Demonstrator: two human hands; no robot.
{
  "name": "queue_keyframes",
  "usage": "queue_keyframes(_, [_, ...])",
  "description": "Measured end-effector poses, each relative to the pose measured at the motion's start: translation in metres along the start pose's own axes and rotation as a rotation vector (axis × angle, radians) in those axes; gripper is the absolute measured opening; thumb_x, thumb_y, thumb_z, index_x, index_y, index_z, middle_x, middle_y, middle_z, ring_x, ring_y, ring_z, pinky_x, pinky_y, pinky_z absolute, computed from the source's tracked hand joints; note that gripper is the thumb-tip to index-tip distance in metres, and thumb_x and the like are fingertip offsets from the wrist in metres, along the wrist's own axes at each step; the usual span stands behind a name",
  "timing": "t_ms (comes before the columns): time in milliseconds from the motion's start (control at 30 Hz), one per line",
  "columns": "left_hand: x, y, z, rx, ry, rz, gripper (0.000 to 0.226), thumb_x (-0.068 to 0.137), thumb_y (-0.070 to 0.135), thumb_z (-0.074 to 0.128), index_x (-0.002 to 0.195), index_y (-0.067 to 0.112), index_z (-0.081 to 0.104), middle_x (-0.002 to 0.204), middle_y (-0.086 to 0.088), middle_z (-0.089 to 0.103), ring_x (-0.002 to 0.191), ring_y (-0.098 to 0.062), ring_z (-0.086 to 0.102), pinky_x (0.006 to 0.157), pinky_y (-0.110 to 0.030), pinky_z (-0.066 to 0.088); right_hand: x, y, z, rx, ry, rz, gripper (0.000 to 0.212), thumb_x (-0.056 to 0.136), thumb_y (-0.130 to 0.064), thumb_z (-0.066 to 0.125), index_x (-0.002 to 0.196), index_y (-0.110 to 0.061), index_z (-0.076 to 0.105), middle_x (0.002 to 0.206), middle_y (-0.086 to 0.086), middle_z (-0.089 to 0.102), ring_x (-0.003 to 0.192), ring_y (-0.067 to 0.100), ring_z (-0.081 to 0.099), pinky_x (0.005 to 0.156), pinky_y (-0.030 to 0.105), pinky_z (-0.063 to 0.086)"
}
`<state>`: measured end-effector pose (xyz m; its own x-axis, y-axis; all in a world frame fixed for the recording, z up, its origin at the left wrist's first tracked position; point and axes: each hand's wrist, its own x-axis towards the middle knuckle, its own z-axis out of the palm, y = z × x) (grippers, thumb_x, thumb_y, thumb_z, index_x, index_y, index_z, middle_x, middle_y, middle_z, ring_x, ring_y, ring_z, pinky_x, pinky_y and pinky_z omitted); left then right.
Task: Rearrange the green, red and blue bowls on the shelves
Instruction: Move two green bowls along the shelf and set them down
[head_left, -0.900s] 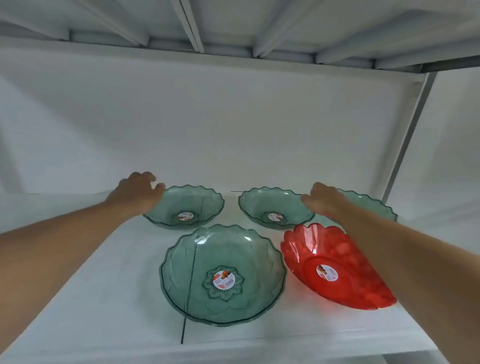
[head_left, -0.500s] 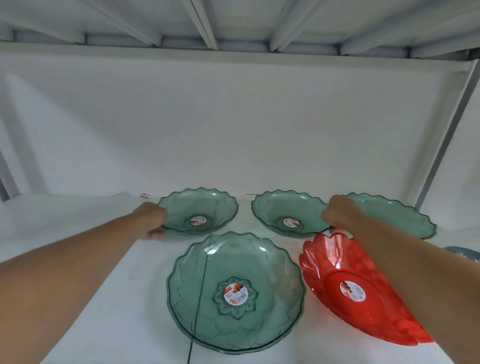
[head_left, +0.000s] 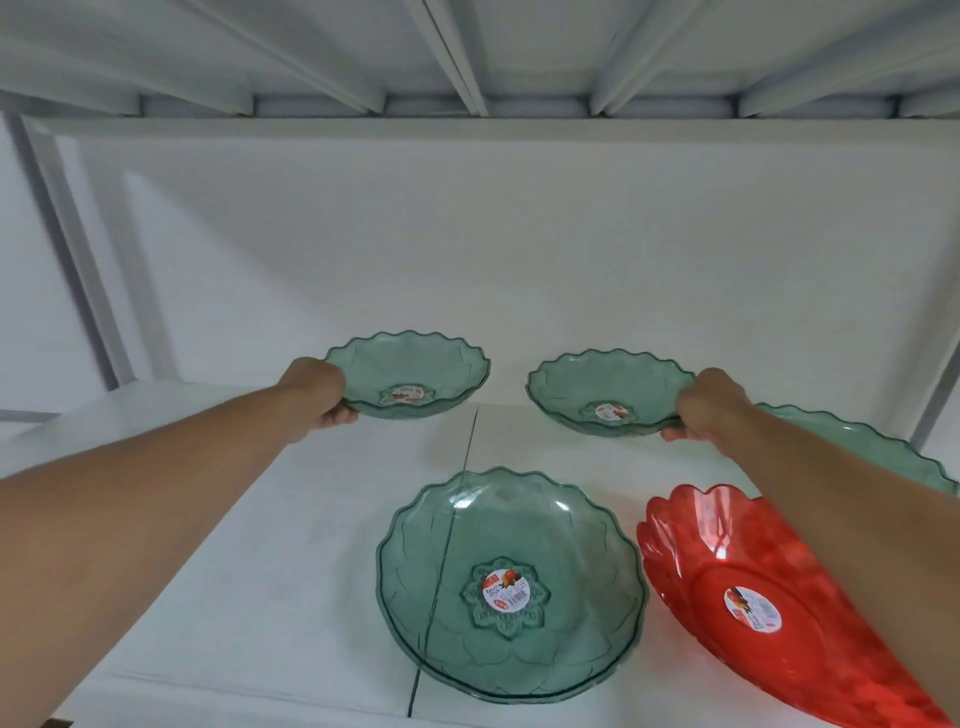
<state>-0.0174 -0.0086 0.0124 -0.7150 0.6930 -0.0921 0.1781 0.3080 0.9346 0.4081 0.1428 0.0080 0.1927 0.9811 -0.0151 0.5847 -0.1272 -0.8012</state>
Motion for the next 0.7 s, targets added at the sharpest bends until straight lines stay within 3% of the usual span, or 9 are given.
queue_keyframes(67, [-0.001, 0.003, -0.012, 0.006, 0.033, 0.009, 0.03, 0.098, 0.002, 0.035, 0.097, -0.001, 0.065, 0.082, -0.019, 0.073, 0.041, -0.02, 0.067, 0.036, -0.019, 0.05, -0.005, -0.009, 0.004, 0.107, -0.012, 0.004, 0.013, 0.104, 0.002, 0.052, 0.112, 0.007, 0.06, 0.106, 0.029, 0.07, 0.078, 0.047, 0.078, 0.072, 0.053, 0.067])
queue_keyframes(133, [-0.003, 0.004, -0.023, 0.003, 0.063, 0.017, 0.031, 0.097, 0.002, 0.034, 0.097, 0.0, 0.066, 0.083, -0.019, 0.074, 0.039, -0.019, 0.067, 0.037, -0.02, 0.051, -0.009, -0.017, 0.009, 0.164, -0.029, -0.004, 0.016, 0.104, 0.002, 0.048, 0.114, 0.006, 0.06, 0.113, 0.03, 0.068, 0.079, 0.048, 0.077, 0.075, 0.053, 0.066])
queue_keyframes(367, [-0.004, -0.012, -0.064, -0.021, 0.101, -0.012, 0.033, 0.096, 0.002, 0.035, 0.101, 0.001, 0.068, 0.082, -0.017, 0.076, 0.04, -0.019, 0.068, 0.037, -0.019, 0.05, -0.03, -0.033, 0.037, 0.263, -0.102, -0.026, 0.019, 0.102, 0.004, 0.05, 0.116, 0.009, 0.061, 0.114, 0.029, 0.069, 0.073, 0.044, 0.075, 0.083, 0.055, 0.065])
queue_keyframes(500, [0.006, -0.022, -0.094, -0.047, 0.099, 0.001, 0.032, 0.095, 0.002, 0.037, 0.097, 0.001, 0.069, 0.061, -0.012, 0.074, 0.038, -0.018, 0.067, 0.037, -0.019, 0.051, -0.052, -0.051, 0.054, 0.264, -0.093, -0.038, 0.016, 0.103, 0.002, 0.051, 0.113, 0.007, 0.061, 0.112, 0.028, 0.07, 0.067, 0.041, 0.073, 0.084, 0.054, 0.065])
queue_keyframes(700, [0.046, -0.047, -0.158, -0.106, 0.048, 0.04, 0.03, 0.097, 0.001, 0.036, 0.095, 0.004, 0.067, 0.078, -0.015, 0.073, 0.036, -0.017, 0.065, 0.035, -0.017, 0.047, -0.103, -0.093, 0.107, 0.3, -0.06, -0.031, 0.021, 0.104, 0.004, 0.047, 0.122, 0.008, 0.058, 0.124, 0.029, 0.066, 0.071, 0.043, 0.073, 0.087, 0.052, 0.064])
